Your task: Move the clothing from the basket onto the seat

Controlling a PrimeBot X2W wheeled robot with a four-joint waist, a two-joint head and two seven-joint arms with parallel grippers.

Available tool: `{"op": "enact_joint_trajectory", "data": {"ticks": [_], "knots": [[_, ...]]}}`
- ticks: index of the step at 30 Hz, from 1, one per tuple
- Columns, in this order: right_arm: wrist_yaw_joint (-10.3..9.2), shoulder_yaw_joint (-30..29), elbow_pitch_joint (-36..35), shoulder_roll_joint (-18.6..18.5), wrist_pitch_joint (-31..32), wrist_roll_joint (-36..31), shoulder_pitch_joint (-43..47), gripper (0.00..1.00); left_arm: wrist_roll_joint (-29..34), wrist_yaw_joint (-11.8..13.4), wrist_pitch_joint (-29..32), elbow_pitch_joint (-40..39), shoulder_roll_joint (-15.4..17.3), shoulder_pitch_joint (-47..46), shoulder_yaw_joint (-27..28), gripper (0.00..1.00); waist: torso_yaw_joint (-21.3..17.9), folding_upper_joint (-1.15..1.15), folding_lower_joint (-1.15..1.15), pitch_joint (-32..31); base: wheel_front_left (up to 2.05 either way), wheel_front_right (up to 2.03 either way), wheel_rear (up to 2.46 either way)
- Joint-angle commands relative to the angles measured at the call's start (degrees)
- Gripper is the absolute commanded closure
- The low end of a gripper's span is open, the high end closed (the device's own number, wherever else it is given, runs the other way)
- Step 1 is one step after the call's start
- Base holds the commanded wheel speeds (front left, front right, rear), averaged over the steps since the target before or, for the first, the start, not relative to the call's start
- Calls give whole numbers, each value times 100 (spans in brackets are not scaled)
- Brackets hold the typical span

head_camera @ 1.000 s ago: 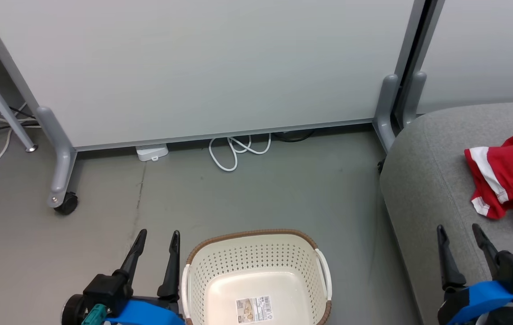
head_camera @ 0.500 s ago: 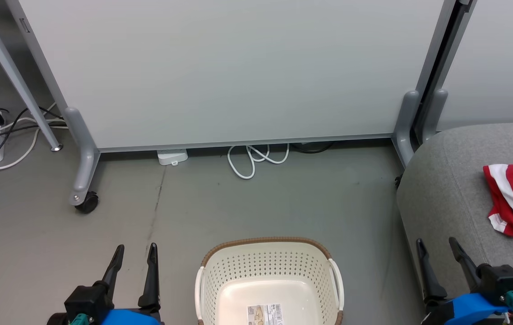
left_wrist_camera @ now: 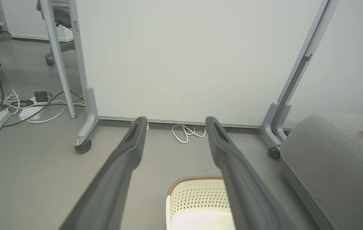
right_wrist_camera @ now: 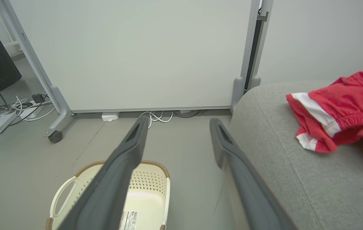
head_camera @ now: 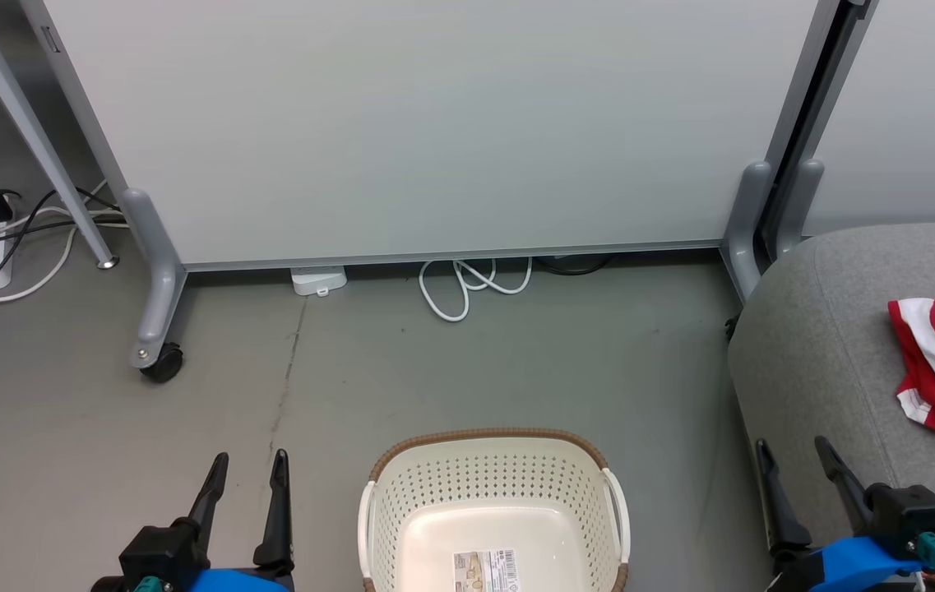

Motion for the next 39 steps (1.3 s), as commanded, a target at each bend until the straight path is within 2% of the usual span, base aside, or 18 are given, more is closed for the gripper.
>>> {"op": "enact_joint_trajectory", "data": {"ticks": [1,11,12,20,39], "knots": [[1,8,10,8,-26,22,3,0,-13,-11,-27,9,17,-17,-12,0,-2,0,0,9,0,0,0],[1,43,13,8,-8,24,4,0,-55,-11,-27,31,18,-36,-35,0,-21,0,0,22,0,0,0],[0,40,16,0,-1,12,-7,100,-23,-1,1,22,4,-1,-29,100,-21,0,1,23,0,0,0],[0,33,420,36,77,90,96,100,-95,0,51,389,-64,219,-21,100,-27,0,1,24,0,0,0],[0,-10,273,26,433,2204,-94,100,-2014,-3,565,147,-70,-25,247,100,-117,0,1,46,0,0,0]]}}
